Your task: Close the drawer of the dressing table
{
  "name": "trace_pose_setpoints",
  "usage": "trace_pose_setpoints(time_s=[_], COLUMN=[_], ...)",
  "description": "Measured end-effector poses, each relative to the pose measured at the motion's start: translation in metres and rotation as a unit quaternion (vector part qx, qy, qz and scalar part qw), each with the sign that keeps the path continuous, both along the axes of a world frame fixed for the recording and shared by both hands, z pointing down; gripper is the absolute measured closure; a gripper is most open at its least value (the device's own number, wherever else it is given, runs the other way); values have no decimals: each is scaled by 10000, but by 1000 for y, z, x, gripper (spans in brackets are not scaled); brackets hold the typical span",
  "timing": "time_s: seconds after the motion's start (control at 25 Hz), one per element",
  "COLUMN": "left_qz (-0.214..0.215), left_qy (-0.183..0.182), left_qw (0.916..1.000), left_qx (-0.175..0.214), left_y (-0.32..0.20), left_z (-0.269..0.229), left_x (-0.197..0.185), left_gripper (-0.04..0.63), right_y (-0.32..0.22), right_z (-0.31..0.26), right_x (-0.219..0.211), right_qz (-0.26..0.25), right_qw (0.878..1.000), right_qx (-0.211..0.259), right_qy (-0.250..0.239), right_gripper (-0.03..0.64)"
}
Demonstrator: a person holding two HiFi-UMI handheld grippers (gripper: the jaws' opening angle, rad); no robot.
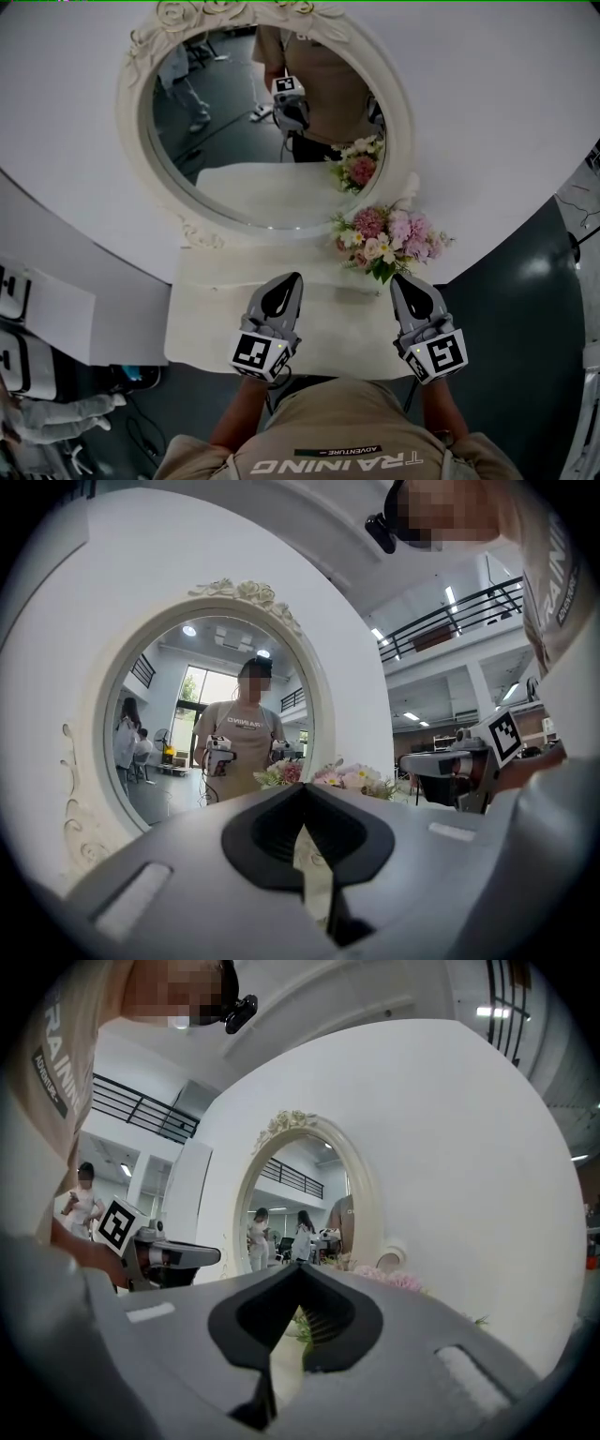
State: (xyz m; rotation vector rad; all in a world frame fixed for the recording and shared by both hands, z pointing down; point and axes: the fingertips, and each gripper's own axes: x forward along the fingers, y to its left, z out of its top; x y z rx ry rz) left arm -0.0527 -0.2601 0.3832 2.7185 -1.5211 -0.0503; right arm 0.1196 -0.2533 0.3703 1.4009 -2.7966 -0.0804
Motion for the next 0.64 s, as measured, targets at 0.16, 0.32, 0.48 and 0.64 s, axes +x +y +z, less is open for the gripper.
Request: trace_pose_setpoints(time_s=[0.16, 0.32, 0.48, 0.64], left_qz=[51, 22, 81, 92], left_qy=[139, 231, 318, 271], left_qw=[9998, 9995, 9990, 9990], left_qx=[-144, -222, -304, -356], left_y=[4, 5, 8, 12], left_z=[14, 18, 21, 28], left_x=[0, -2, 2, 4], left_gripper=[581, 581, 581, 581], right_y=[4, 5, 7, 6], right_z=[10, 15, 17, 22], right_x=[-2, -1, -4, -7], right_qz=[-36, -40, -101, -176], right_qw=[9999, 9999, 9998, 9997], right_qx=[-82, -146, -183, -164], right_qy=[92, 5, 26, 104], right_gripper=[615, 615, 615, 615])
